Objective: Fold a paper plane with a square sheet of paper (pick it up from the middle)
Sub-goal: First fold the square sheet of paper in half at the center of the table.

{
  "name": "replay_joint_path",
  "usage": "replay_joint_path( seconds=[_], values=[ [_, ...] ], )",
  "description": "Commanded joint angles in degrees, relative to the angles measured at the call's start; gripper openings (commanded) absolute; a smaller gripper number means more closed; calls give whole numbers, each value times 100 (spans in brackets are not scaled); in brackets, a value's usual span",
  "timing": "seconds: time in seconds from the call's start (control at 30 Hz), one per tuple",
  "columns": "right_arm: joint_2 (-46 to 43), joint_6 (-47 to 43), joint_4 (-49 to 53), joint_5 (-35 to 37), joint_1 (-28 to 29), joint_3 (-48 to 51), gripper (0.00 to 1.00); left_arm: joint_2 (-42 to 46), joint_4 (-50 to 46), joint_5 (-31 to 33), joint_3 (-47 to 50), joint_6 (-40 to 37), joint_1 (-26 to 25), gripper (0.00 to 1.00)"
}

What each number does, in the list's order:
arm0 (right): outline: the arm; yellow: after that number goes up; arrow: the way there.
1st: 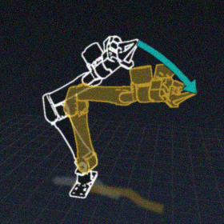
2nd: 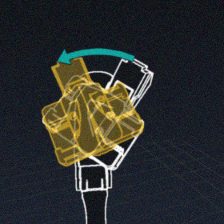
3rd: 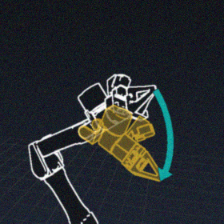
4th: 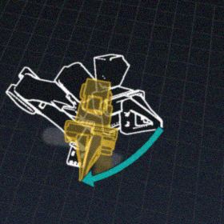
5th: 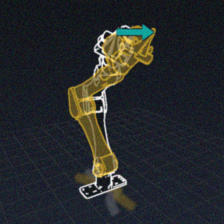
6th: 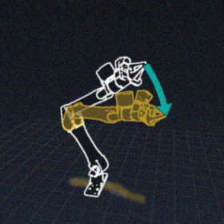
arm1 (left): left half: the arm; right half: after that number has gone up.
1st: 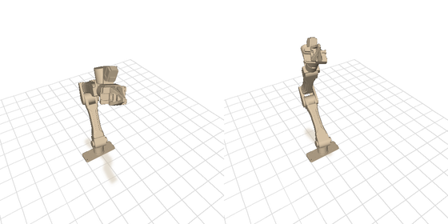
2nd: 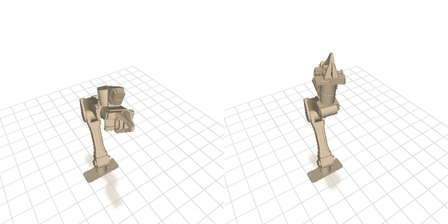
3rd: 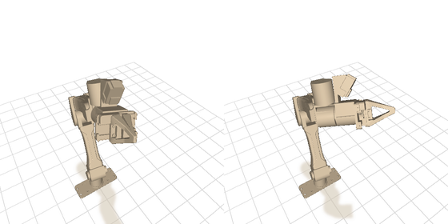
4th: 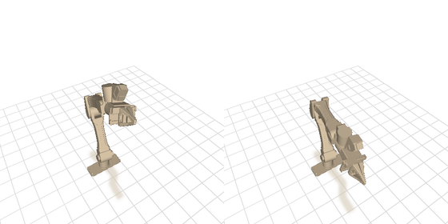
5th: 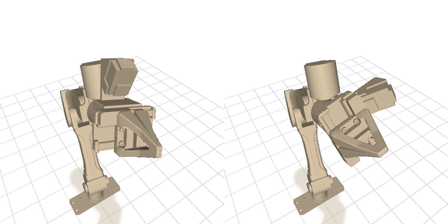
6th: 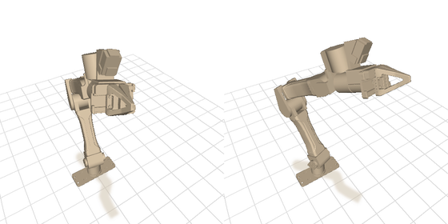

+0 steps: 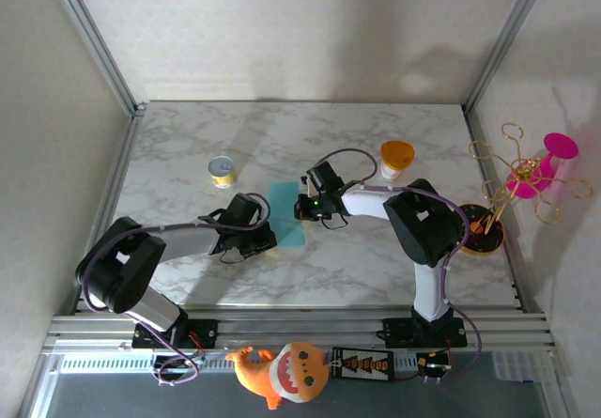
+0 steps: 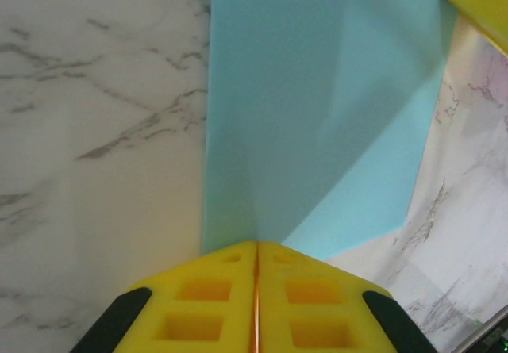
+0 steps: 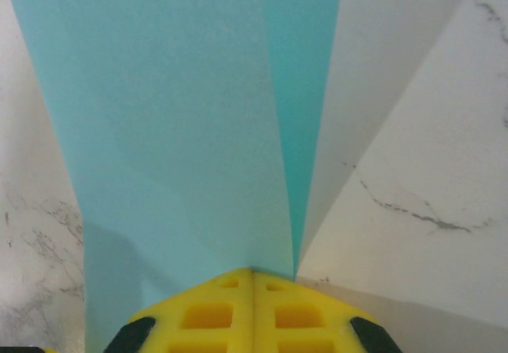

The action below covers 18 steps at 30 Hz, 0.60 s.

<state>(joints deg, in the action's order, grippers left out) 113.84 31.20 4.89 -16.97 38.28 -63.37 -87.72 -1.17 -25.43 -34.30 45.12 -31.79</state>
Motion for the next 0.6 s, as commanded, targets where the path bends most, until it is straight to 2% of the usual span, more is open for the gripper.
replay_joint_path(
  seconds=[0.0, 0.13, 0.23, 0.37, 0.57],
  values=[
    [1165, -173, 1617, 1741, -110, 739, 0, 335, -1079, 310, 388, -244, 55, 9],
    [1129, -219, 1656, 1748, -110, 739, 0, 908, -1143, 275, 55, -325, 261, 10],
    [1064, -297, 1655, 1744, -110, 757, 0, 907, -809, 212, -385, -270, 390, 11],
    [975, -439, 1655, 1737, -110, 763, 0, 310, -88, 399, -843, -2, 419, 10],
    [897, -631, 1706, 1728, -110, 635, 0, -946, 199, 665, -1687, 16, 437, 9]
  ],
)
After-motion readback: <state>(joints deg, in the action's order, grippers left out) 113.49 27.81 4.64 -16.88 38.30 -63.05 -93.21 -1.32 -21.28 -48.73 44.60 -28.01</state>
